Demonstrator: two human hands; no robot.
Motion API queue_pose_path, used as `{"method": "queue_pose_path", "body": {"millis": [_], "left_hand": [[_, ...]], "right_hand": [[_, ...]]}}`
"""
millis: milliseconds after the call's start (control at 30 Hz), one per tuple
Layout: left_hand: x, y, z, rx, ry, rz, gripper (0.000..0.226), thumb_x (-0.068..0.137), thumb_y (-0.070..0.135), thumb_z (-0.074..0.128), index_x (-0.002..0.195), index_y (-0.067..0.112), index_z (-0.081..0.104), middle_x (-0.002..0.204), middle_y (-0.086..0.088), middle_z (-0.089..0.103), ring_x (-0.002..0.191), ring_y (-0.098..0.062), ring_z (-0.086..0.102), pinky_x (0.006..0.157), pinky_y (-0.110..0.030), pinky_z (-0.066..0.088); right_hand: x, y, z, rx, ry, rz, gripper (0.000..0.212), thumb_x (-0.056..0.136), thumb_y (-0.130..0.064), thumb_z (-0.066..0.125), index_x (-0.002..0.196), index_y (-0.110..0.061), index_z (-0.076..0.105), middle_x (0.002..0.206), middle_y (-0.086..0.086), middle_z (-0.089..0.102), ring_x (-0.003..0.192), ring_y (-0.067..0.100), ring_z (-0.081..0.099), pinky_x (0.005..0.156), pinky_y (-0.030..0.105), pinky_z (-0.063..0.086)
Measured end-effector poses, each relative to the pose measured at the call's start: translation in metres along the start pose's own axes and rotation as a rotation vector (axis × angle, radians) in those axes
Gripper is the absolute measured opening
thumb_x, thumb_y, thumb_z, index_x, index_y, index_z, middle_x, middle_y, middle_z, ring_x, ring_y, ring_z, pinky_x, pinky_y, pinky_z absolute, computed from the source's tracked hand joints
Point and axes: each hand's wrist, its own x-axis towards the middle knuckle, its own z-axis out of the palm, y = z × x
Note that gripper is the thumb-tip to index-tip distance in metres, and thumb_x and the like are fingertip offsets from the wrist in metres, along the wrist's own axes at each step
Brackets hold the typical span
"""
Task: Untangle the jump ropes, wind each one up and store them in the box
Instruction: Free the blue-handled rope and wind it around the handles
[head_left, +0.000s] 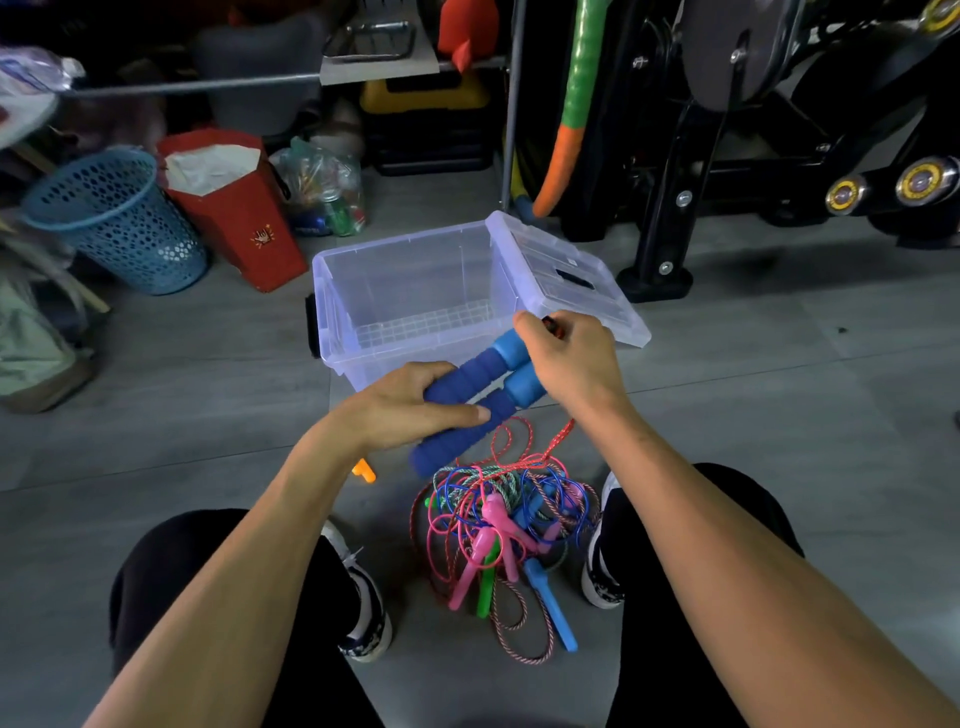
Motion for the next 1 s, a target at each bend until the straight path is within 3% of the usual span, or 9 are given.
{"method": "queue_pose_path", "body": {"millis": [100,167,333,433,533,700,800,900,1000], "left_hand": [[-0.002,-0.005,0.010,0.397,0.254,0.194,0.066,0.059,0.057,0.072,0.118,0.036,0.053,0.109,0.010,0.057,0.099,-0.013,0.055,0.085,-0.032,0.048],[-0.003,-0.004,0.019,0.575,0.360,0.273,0.079,0.059,0.057,0.069,0.131,0.036,0.046,0.119,0.009,0.049,0.106,-0.017,0.051,0.090,-0.035,0.045],[0.002,0.007,0.033,0.930,0.538,0.182,0.080,0.067,0.044,0.069,0.136,0.014,0.043,0.116,-0.006,0.050,0.103,-0.028,0.051,0.087,-0.038,0.040],[0.003,0.010,0.035,0.939,0.537,0.120,0.076,0.074,0.042,0.063,0.139,0.011,0.037,0.115,-0.004,0.056,0.105,-0.027,0.054,0.083,-0.036,0.040],[0.002,0.006,0.030,0.932,0.561,0.116,0.084,0.074,0.044,0.059,0.145,0.008,0.032,0.121,-0.005,0.059,0.108,-0.028,0.055,0.087,-0.037,0.040],[0.003,-0.003,0.031,0.925,0.561,0.169,0.090,0.073,0.044,0.053,0.149,0.006,0.024,0.136,-0.010,0.051,0.105,-0.033,0.057,0.092,-0.041,0.041],[0.007,-0.006,0.030,0.878,0.680,0.346,0.077,0.076,0.037,0.053,0.146,0.013,0.036,0.146,-0.018,0.042,0.117,-0.040,0.051,0.103,-0.050,0.039],[0.011,-0.006,0.031,0.886,0.837,0.535,0.052,0.085,0.026,0.054,0.136,0.016,0.054,0.142,-0.020,0.047,0.125,-0.042,0.046,0.107,-0.058,0.033],[0.013,-0.007,0.031,0.950,0.851,0.528,0.046,0.090,0.026,0.053,0.136,0.018,0.056,0.143,-0.019,0.047,0.128,-0.042,0.045,0.109,-0.061,0.028]], "right_hand": [[0.001,-0.001,-0.006,-0.016,0.027,0.125,0.041,0.084,-0.043,0.056,0.058,-0.014,0.047,0.057,-0.002,0.050,0.048,0.011,0.045,0.045,0.025,0.034],[0.001,-0.001,-0.007,0.010,0.032,0.182,0.039,0.083,-0.043,0.055,0.060,-0.012,0.050,0.060,0.000,0.054,0.051,0.013,0.049,0.046,0.025,0.035],[0.003,0.000,-0.006,0.097,0.044,0.243,0.037,0.083,-0.043,0.051,0.068,-0.010,0.057,0.067,0.001,0.059,0.059,0.021,0.057,0.056,0.029,0.046],[0.006,0.001,-0.006,0.092,-0.041,0.266,0.034,0.086,-0.043,0.049,0.077,-0.011,0.059,0.076,0.002,0.061,0.062,0.020,0.056,0.058,0.029,0.044],[0.009,0.003,-0.006,0.057,-0.122,0.240,0.048,0.084,-0.048,0.049,0.088,-0.002,0.061,0.071,0.005,0.057,0.057,0.022,0.051,0.057,0.029,0.041],[0.012,0.005,-0.007,0.064,-0.154,0.188,0.047,0.086,-0.055,0.055,0.075,-0.009,0.058,0.065,0.001,0.050,0.053,0.019,0.045,0.052,0.027,0.036],[0.013,0.002,-0.012,0.176,-0.119,0.242,0.047,0.088,-0.054,0.057,0.083,-0.008,0.064,0.067,-0.001,0.050,0.052,0.016,0.043,0.046,0.023,0.034],[0.014,0.002,-0.015,0.316,-0.107,0.315,0.036,0.086,-0.055,0.060,0.073,-0.021,0.062,0.057,-0.006,0.045,0.044,0.011,0.035,0.040,0.020,0.027],[0.016,0.006,-0.017,0.303,-0.140,0.313,0.042,0.083,-0.060,0.060,0.075,-0.019,0.059,0.055,-0.006,0.039,0.040,0.010,0.030,0.039,0.019,0.024]]}}
